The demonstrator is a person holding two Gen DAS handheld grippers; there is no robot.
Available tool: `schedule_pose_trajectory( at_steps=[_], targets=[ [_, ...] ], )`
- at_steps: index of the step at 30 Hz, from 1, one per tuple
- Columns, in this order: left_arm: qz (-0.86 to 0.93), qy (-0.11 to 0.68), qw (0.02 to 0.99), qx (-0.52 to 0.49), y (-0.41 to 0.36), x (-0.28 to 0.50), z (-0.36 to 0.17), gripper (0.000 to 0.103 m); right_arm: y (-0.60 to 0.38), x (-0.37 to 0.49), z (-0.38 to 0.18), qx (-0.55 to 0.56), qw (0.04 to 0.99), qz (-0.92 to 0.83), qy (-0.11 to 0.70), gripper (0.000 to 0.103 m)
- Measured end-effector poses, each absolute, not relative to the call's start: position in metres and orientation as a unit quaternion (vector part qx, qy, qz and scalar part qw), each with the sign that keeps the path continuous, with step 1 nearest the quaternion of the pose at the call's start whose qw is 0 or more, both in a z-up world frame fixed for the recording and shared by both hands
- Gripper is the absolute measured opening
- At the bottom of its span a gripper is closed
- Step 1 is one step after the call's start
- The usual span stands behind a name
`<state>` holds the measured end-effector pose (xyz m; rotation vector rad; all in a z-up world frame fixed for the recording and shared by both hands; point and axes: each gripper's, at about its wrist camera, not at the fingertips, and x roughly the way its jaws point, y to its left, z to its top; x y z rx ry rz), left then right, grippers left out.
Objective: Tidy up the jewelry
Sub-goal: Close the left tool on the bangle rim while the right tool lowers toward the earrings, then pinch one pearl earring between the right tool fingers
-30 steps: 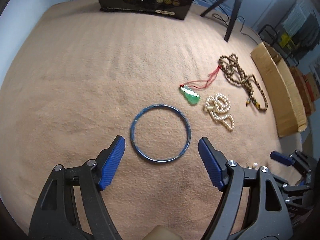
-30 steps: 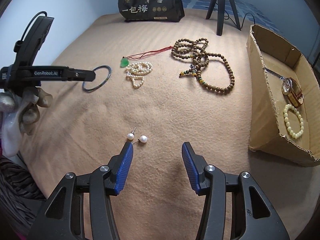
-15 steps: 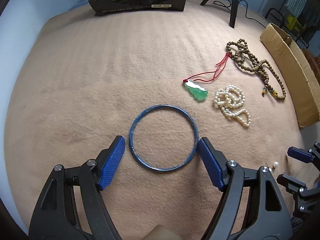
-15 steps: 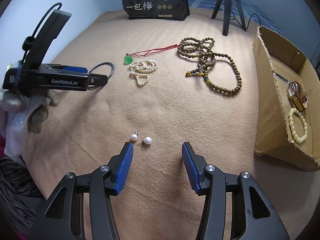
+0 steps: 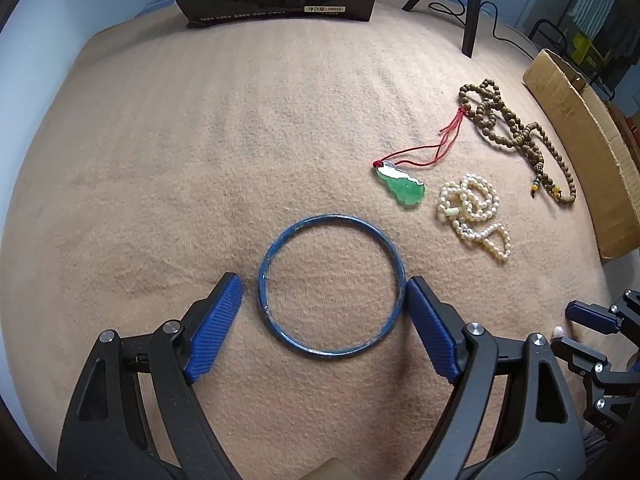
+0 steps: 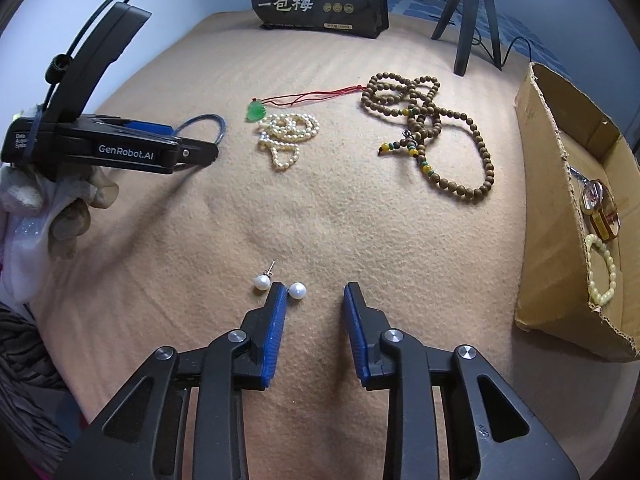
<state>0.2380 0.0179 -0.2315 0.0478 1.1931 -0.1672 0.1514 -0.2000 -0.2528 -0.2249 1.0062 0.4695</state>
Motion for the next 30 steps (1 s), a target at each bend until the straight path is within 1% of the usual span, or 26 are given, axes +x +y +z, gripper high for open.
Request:
schedule_pose_trajectory(
  at_steps=[2, 5, 8, 16, 30],
  targets=[
    [-0.078, 0.559, 0.825, 0.023, 0.017, 0.238, -0.232, 0.085, -0.198, 0.151, -0.253, -0.11, 0.844, 0.223, 0.476, 0.028],
    [-0.078, 0.556, 0.827, 0.024, 0.016, 0.237, -0.232, 0.085, -0.194, 0.15, -0.254, -0.123, 0.843, 0.223, 0.474, 0.023],
    [-0.079, 0.555, 0.828, 0.022, 0.016, 0.238, -0.232, 0.085, -0.19, 0.149, -0.254, -0.132, 0.844, 0.222, 0.47, 0.023],
    [-0.079, 0.549, 0.832, 0.025, 0.015, 0.238, -0.23, 0.075, -0.189, 0.151, -0.258, -0.139, 0.845, 0.227, 0.464, 0.023],
    [-0.079, 0.549, 0.832, 0.026, 0.016, 0.239, -0.23, 0.075, -0.187, 0.157, -0.258, -0.137, 0.849, 0.241, 0.45, 0.023]
  ],
)
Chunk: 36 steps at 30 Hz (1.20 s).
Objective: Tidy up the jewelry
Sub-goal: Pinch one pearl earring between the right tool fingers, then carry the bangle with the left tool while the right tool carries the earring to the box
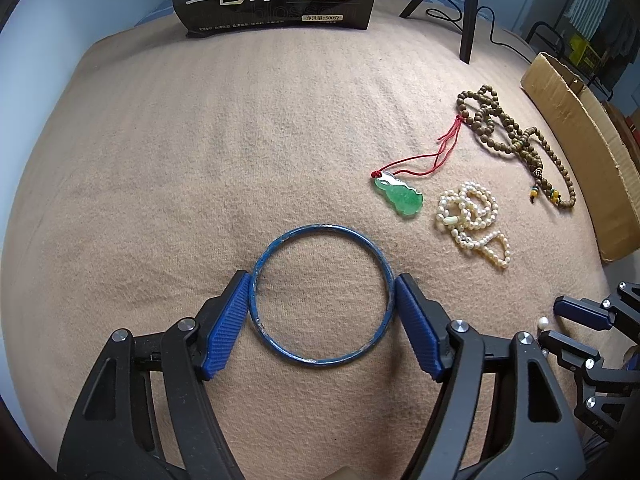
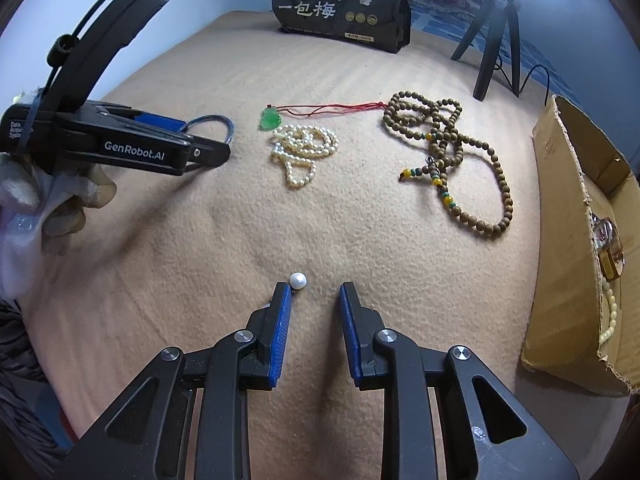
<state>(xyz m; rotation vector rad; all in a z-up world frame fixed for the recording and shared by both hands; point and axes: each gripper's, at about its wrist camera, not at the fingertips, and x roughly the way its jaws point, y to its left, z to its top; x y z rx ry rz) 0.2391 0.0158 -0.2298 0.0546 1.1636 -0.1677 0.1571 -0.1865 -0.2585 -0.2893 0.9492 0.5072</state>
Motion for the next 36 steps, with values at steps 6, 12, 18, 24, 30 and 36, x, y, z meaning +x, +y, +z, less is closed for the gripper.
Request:
schedule_pose_trajectory(
  at_steps=[6, 12, 18, 24, 30, 36],
  targets=[
    [-0.08, 0.549, 0.832, 0.025, 0.016, 0.239, -0.23, 0.075, -0.188, 0.16, -0.259, -0.128, 0.852, 0.248, 0.443, 0.023],
    [-0.082, 0.548, 0.832, 0.025, 0.016, 0.238, -0.229, 0.075, -0.18, 0.162, -0.258, -0.141, 0.851, 0.253, 0.437, 0.023],
    [-0.083, 0.547, 0.833, 0.026, 0.015, 0.238, -0.23, 0.074, -0.177, 0.161, -0.26, -0.144, 0.85, 0.255, 0.437, 0.023],
    [-0.083, 0.545, 0.834, 0.027, 0.016, 0.237, -0.23, 0.074, -0.177, 0.161, -0.26, -0.146, 0.851, 0.254, 0.435, 0.009],
    [-0.082, 0.543, 0.835, 0.023, 0.018, 0.235, -0.227, 0.074, -0.178, 0.159, -0.251, -0.141, 0.857, 0.255, 0.424, 0.009],
    [-0.075, 0.535, 0.842, 0.021, 0.021, 0.231, -0.218, 0.074, -0.186, 0.157, -0.229, -0.13, 0.872, 0.252, 0.399, 0.009]
  ],
)
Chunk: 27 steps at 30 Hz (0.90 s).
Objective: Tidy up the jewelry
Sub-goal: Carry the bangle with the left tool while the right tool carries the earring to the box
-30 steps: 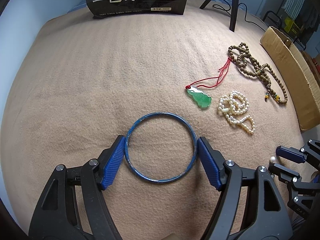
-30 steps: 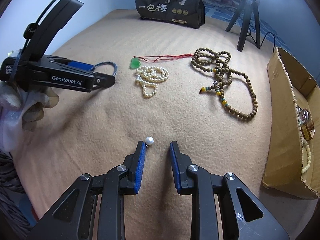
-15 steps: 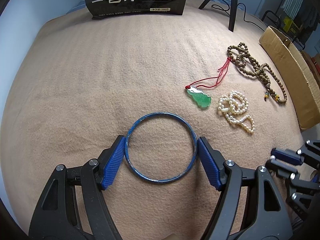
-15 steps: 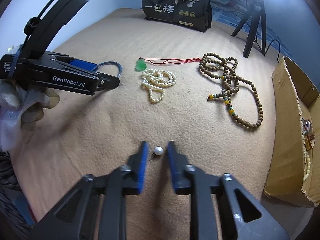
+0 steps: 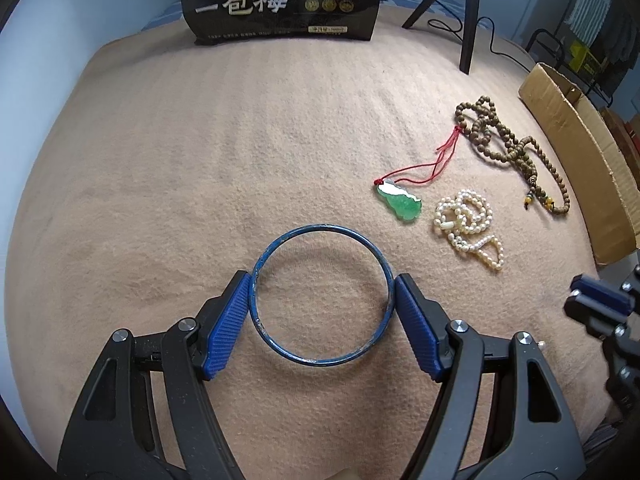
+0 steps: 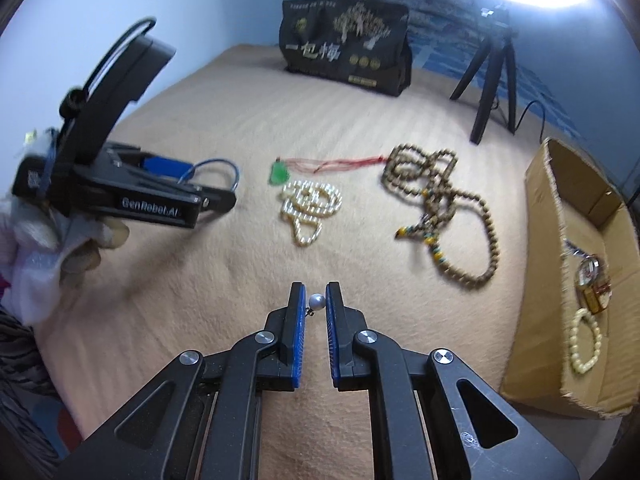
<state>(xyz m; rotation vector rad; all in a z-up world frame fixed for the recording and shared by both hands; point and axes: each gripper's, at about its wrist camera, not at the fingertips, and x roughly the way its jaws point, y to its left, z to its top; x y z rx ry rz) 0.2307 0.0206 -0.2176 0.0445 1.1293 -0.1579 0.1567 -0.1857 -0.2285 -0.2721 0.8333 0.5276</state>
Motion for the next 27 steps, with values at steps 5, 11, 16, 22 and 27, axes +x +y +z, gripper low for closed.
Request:
schedule_pose_trajectory(
  at_steps=[5, 11, 16, 22, 27],
  targets=[
    [-0.084, 0.511, 0.855, 0.028, 0.012, 0.227, -0.199, 0.074, -0.197, 0.158, -0.212, -0.122, 0.883, 0.242, 0.382, 0.009],
    [-0.11, 0.479, 0.871, 0.029, -0.011, 0.222, -0.168, 0.074, -0.218, 0.156, -0.183, -0.111, 0.901, 0.222, 0.357, 0.009],
    [-0.142, 0.457, 0.877, 0.033, -0.041, 0.217, -0.147, 0.074, -0.247, 0.155, -0.154, -0.091, 0.917, 0.194, 0.337, 0.009],
    [-0.171, 0.442, 0.88, 0.023, -0.076, 0.221, -0.13, 0.074, -0.288, 0.159, -0.135, -0.066, 0.931, 0.149, 0.327, 0.009],
    [-0.189, 0.426, 0.884, 0.025, -0.107, 0.231, -0.114, 0.074, -0.319, 0.158, -0.126, -0.057, 0.936, 0.116, 0.328, 0.009]
  ],
)
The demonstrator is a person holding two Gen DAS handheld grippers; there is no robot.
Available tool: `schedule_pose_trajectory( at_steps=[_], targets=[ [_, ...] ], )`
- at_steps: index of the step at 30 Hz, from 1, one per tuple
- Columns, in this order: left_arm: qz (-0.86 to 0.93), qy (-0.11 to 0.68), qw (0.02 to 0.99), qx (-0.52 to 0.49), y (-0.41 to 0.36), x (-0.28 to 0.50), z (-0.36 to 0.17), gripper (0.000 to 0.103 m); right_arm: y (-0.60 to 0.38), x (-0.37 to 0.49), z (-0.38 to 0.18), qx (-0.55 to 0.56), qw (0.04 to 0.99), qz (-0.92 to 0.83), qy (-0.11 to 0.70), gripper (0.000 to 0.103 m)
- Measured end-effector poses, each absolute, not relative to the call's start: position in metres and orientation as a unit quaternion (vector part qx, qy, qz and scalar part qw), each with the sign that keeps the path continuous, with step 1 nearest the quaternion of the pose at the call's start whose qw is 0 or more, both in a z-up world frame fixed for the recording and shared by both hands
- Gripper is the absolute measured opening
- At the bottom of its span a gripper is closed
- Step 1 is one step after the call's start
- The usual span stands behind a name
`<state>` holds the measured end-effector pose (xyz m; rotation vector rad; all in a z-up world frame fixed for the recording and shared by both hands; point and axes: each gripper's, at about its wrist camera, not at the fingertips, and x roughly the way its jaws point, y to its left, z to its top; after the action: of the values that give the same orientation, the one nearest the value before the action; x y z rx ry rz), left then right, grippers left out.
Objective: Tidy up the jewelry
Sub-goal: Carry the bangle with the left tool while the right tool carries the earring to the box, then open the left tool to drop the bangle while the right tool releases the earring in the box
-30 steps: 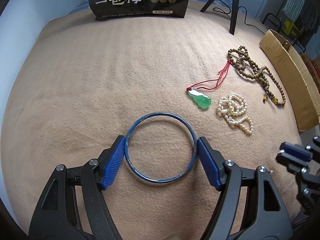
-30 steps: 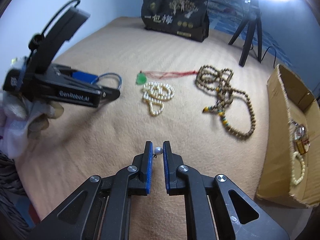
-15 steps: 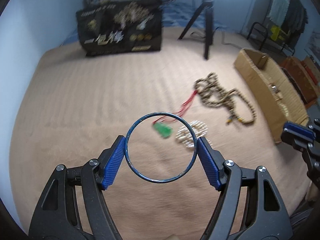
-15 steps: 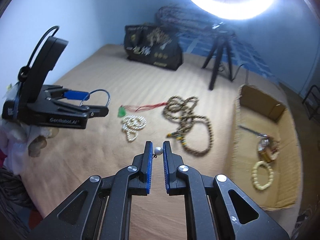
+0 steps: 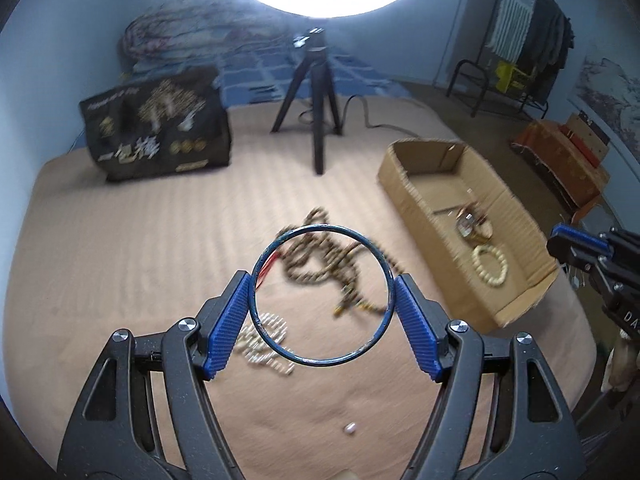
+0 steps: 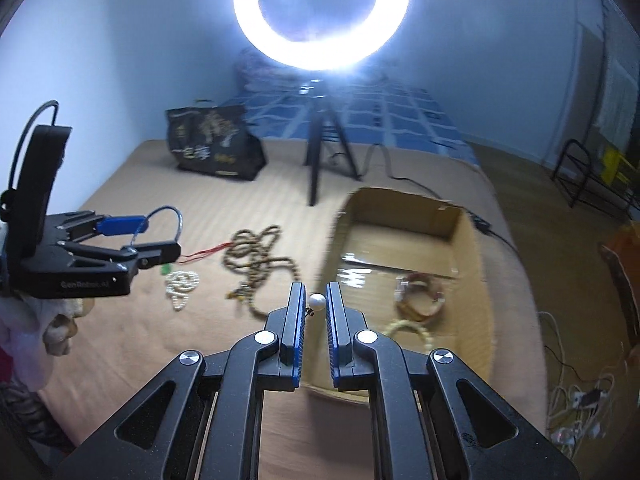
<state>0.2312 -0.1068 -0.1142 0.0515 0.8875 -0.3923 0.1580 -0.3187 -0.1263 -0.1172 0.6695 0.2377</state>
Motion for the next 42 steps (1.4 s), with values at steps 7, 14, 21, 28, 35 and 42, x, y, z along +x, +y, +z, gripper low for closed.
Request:
schedule_pose_trajectory(
  at_steps=[7, 14, 21, 28, 35, 42],
  targets=[
    [-0.214, 0.408, 0.887, 0.03, -0.156, 0.25, -0.096, 0.074, -0.355, 0.162, -0.123, -0.036, 0.938, 0.083, 0.334, 0.009],
    [-0.234, 0.413, 0.88, 0.029, -0.198, 0.269, -0.1, 0.074, -0.371, 0.167, -0.128, -0.018, 0.937, 0.075, 0.341, 0.009],
    [-0.247, 0.422, 0.872, 0.037, -0.234, 0.283, -0.11, 0.074, -0.374, 0.172, -0.135, -0.016, 0.933, 0.075, 0.351, 0.009],
    [-0.251, 0.43, 0.866, 0.034, -0.252, 0.292, -0.116, 0.074, -0.385, 0.176, -0.139, -0.005, 0.931, 0.068, 0.358, 0.009],
    [-0.258, 0.427, 0.866, 0.04, -0.263, 0.292, -0.113, 0.074, -0.387, 0.177, -0.14, 0.001, 0.931, 0.072, 0.358, 0.009],
    [-0.259, 0.429, 0.865, 0.039, -0.266, 0.293, -0.113, 0.075, -0.384, 0.177, -0.143, -0.008, 0.93, 0.073, 0.36, 0.033]
  ],
)
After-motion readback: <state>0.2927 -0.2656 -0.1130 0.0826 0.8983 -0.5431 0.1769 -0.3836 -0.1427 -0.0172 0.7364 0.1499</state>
